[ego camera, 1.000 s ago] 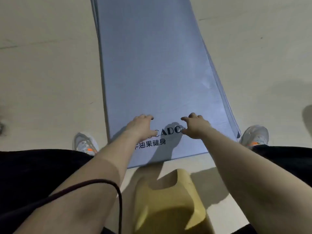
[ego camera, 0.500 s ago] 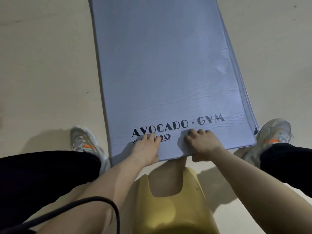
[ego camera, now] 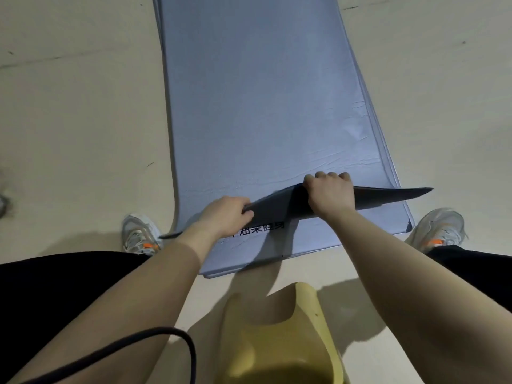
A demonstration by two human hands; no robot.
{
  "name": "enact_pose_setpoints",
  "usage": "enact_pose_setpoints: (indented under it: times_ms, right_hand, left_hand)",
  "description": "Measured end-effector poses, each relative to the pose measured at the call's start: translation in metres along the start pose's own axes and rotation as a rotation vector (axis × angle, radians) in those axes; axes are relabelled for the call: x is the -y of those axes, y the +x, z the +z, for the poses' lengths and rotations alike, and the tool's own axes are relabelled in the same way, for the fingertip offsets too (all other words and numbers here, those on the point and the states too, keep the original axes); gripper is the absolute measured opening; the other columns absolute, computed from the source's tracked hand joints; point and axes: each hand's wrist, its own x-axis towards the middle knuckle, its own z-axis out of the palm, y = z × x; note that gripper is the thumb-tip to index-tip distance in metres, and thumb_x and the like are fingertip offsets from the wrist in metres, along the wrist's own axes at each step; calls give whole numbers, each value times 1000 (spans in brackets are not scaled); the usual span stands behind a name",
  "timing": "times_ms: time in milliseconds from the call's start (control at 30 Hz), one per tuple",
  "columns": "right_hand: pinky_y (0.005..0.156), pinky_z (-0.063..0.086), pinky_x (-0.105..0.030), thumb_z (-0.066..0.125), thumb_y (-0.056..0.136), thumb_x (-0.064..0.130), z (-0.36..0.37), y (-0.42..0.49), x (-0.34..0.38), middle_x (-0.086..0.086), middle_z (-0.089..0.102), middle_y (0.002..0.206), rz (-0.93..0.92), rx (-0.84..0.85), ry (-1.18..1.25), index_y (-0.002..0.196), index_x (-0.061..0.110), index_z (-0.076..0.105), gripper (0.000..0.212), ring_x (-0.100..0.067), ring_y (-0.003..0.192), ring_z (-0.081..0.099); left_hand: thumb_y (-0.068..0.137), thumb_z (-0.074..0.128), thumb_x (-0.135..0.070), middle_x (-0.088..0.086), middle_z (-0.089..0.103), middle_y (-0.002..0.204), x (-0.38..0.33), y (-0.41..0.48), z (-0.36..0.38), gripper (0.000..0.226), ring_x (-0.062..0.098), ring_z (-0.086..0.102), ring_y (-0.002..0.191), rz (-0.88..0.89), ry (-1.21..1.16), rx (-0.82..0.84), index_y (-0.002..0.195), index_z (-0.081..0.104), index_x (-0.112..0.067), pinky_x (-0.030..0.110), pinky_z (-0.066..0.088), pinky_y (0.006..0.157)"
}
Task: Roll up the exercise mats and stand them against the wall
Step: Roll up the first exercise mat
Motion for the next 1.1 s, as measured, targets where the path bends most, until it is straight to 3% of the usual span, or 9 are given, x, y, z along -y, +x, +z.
enact_pose_setpoints:
  times_ms: [167,267,367,533,633,733,867,967,1100]
  right_hand:
    - [88,38,-46,55,103,26,31,23,7,-15,64,103,165,-173,174,110,13,66,19,-40,96,59]
    - [87,37,-47,69,91,11,50,34,10,-17,57,98,193,-219,175,97,9,63,9,-39,91,52]
    - [93,31,-47,73,87,11,64,41,6,-15,55,95,99,-230,51,85,9,70,4,-39,90,50]
    - [91,39,-48,56,92,28,86,19,2,-12,60,96,-102,-224,34,98,7,71,27,-37,91,54]
    - [111,35,-55,62,81,60,102,-5,-13,-16,59,122,-193,-119,77,134,4,59,77,-40,114,53]
    - [119,22,-58,87,60,54,104,-7,-27,-14,51,138,-217,16,-62,154,12,43,111,-41,130,42]
    - [115,14,-65,58,86,29,97,-2,-35,-14,47,147,-172,9,-98,157,17,38,75,-44,139,36]
    - [112,31,-53,32,93,61,82,11,-53,-8,59,135,-254,101,-12,140,12,51,70,-33,127,54]
    - [87,47,-42,43,90,81,36,48,-63,-2,65,113,-288,344,92,122,22,54,67,-28,102,64]
  left_hand:
    - [92,71,-28,7,62,113,7,23,28,28,35,56,102,31,187,-498,116,58,-20,43,41,83]
    - [80,77,-11,9,57,107,11,41,56,27,34,50,93,59,285,-631,102,67,-23,46,41,77]
    - [82,76,-19,10,60,115,22,49,74,23,35,50,97,97,308,-692,104,71,-26,49,41,89]
    - [79,55,-77,9,50,140,32,34,91,87,33,43,131,76,408,-354,145,49,-22,54,20,121]
    - [72,68,-74,8,43,144,35,38,92,100,31,40,134,96,466,-230,151,35,-23,51,19,121]
    - [78,74,-61,8,53,134,35,43,92,82,32,50,123,132,459,-270,144,46,-20,50,30,115]
    - [84,66,-61,8,61,130,46,44,88,75,32,57,118,229,397,-337,143,52,-16,47,39,109]
    - [91,55,-64,4,60,134,46,42,61,70,29,57,121,195,234,-211,143,48,-18,40,40,106]
    - [96,38,-70,2,67,117,37,53,5,55,25,63,103,88,184,-28,125,52,-25,41,51,87]
